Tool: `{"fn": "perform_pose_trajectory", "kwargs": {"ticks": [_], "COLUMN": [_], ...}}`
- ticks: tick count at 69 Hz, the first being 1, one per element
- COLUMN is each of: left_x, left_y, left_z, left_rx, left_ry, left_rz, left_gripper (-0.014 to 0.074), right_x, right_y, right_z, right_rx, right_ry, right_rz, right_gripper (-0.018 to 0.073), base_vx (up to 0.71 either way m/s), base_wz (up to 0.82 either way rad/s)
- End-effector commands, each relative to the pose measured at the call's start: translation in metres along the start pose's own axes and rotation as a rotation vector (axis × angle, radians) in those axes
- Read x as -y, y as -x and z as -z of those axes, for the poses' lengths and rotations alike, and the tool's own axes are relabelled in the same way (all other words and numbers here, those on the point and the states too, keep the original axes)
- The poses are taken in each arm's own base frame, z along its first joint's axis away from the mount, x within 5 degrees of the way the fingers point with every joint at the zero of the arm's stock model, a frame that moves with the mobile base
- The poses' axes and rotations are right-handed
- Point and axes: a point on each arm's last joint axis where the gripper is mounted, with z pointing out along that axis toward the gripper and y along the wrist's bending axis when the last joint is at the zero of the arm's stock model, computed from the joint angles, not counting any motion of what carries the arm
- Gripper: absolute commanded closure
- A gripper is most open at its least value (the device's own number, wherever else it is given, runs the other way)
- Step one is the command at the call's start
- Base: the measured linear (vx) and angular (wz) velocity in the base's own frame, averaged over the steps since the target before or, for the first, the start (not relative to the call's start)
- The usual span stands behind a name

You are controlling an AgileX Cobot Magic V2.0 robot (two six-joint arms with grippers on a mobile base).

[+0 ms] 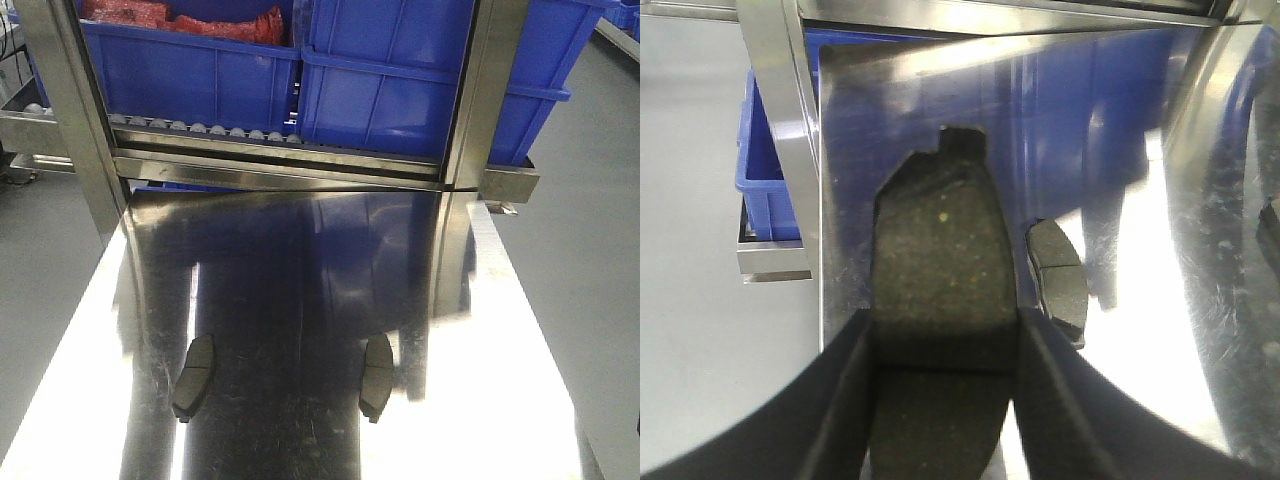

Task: Move and align brake pads A on conveyor
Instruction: 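Turn the base away from the table holding both pads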

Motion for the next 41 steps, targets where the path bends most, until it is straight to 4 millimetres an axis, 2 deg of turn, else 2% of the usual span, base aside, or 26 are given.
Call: {"fn": "perform_pose_trajectory", "kwargs": {"ticks": [1, 20, 41], "left_x": [0.0009, 0.0009, 0.0010], "left_y": [0.0159, 0.0159, 0.0158], "left_z": [0.0042, 0.0042, 0.0046], "left_rx": [0.113, 0.113, 0.114], "left_ry": [-0.005, -0.005, -0.005], "left_rz": [0.016, 0.016, 0.015], "left_gripper": [0.0603, 0.0603, 0.0603], "right_x": [-0.0009, -0.0009, -0.0009], "right_y": [0.0166, 0.0167, 0.0168], "right_z": [0.0046, 0.0046, 0.0046], "right_rx": [0.119, 0.120, 0.122], "right_ry": [0.005, 0.005, 0.005], "right_rz": [0.003, 0.004, 0.004], "right_gripper": [0.0566, 0.0566, 0.0566], "base_vx": [0.00, -0.06, -0.16], "base_wz": [0.00, 0.21, 0.68]}}
